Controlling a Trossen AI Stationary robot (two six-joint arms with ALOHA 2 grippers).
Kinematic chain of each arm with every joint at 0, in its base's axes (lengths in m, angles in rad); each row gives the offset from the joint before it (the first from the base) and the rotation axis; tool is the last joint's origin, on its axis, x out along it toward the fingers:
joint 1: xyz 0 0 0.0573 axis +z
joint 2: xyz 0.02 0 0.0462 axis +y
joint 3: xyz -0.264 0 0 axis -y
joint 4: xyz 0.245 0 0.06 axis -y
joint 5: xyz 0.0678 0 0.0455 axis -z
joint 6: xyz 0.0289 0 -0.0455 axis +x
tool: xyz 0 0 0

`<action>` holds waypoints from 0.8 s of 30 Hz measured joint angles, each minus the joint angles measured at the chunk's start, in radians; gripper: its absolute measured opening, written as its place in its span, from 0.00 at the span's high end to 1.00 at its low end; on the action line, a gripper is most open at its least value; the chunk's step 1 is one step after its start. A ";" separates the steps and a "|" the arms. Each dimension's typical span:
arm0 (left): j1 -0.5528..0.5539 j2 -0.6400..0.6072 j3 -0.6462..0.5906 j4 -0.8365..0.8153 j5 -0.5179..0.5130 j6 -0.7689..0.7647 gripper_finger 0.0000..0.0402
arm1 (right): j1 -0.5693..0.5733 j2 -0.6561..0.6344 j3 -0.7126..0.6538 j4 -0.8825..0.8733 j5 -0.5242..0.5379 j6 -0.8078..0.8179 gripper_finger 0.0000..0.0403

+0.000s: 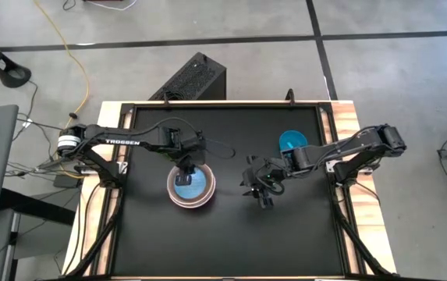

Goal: Nest bowls inside each other
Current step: Stack the green bowl on top of the blue pattern bowl

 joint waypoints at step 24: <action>0.124 -0.254 0.057 -0.069 -0.212 0.081 0.75 | 0.000 0.000 0.000 -0.039 0.012 -0.021 0.56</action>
